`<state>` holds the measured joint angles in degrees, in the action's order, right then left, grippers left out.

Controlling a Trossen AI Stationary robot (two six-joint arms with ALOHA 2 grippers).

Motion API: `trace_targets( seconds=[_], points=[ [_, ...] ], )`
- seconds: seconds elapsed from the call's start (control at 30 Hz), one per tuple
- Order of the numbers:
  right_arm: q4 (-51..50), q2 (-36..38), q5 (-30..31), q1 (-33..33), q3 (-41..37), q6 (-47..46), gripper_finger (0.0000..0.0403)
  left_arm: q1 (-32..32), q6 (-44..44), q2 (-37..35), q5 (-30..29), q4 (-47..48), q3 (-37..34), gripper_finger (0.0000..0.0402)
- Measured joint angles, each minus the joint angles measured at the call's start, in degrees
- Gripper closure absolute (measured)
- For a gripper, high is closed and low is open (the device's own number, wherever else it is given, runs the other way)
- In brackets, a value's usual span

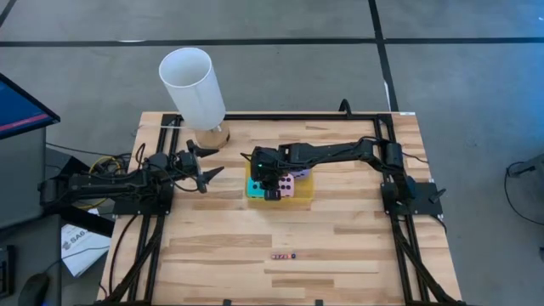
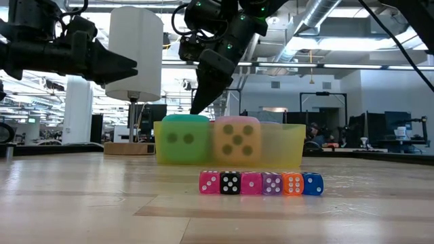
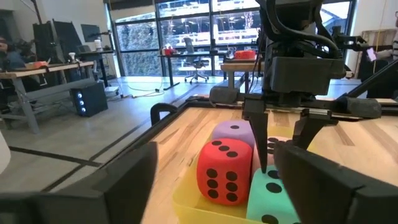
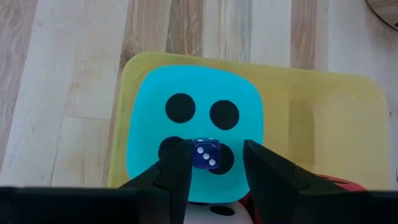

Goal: Pick & Place Dice
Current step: Put the right small purple dice into the yellow bin

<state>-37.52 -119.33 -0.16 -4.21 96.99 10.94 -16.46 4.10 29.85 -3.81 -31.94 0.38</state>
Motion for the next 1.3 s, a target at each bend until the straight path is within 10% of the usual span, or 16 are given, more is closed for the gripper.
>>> trace_targets(
  seconds=[0.8, 1.3],
  points=[
    [-0.02, -0.02, 0.00, 0.00, -0.02, 0.00, 0.0266, 0.03, -3.44, 1.91, 5.72, -0.93, 0.00, 0.0388],
    [-0.02, -0.02, 0.00, 0.00, -0.02, 0.00, 0.0263, 7.27, -4.42, 17.91, 5.61, -17.74, 0.00, 0.0401]
  ],
)
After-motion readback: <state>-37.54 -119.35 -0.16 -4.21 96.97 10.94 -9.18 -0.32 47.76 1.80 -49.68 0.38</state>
